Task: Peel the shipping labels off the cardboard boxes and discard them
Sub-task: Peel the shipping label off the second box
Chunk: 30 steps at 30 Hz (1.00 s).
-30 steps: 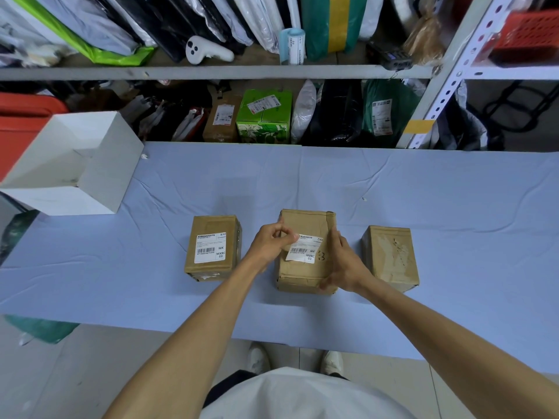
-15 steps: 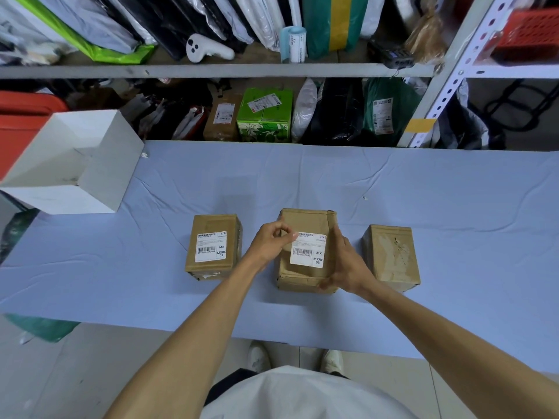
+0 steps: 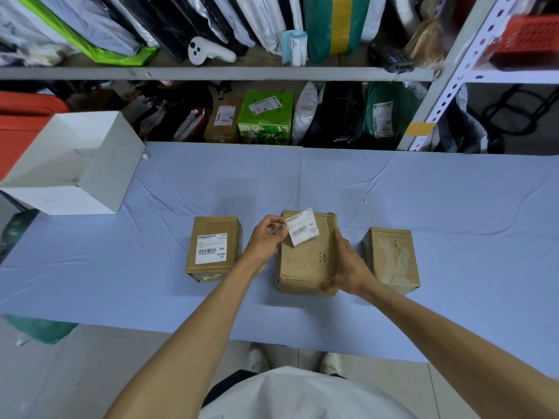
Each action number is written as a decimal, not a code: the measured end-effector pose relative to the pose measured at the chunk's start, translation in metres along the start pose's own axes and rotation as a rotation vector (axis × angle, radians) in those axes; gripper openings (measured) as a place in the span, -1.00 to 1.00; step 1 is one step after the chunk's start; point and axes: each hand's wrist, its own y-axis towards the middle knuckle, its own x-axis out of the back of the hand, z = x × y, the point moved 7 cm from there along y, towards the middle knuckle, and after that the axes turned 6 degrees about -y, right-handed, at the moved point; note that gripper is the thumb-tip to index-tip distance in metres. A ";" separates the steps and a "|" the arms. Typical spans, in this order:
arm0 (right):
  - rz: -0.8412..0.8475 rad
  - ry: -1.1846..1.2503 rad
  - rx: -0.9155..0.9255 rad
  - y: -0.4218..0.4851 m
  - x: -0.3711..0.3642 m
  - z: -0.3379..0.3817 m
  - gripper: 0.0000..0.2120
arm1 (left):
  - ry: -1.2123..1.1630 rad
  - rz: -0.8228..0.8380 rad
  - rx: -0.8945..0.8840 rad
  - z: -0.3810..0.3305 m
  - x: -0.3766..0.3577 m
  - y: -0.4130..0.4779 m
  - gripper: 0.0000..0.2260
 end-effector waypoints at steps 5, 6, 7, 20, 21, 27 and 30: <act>0.008 -0.001 0.000 0.000 -0.001 0.001 0.41 | -0.081 -0.015 -0.024 0.002 0.004 -0.014 -0.45; 0.008 0.002 0.002 0.000 -0.001 0.001 0.41 | -0.056 -0.030 -0.031 0.004 0.006 -0.016 -0.37; 0.008 0.012 -0.007 0.001 -0.002 0.001 0.41 | -0.025 -0.037 -0.036 0.006 0.007 -0.017 -0.31; -0.163 0.192 -0.102 -0.004 0.008 0.002 0.42 | 0.058 0.006 -0.040 0.025 0.005 -0.023 -0.01; -0.179 0.157 -0.134 -0.005 0.008 0.001 0.44 | 0.056 0.002 -0.045 0.025 0.005 -0.024 -0.02; -0.279 0.008 -0.159 -0.009 0.013 0.004 0.38 | 0.036 -0.064 -0.058 0.023 0.009 -0.027 -0.10; -0.315 0.091 -0.099 -0.009 0.016 0.004 0.15 | 0.027 -0.096 -0.064 0.024 0.012 -0.025 -0.14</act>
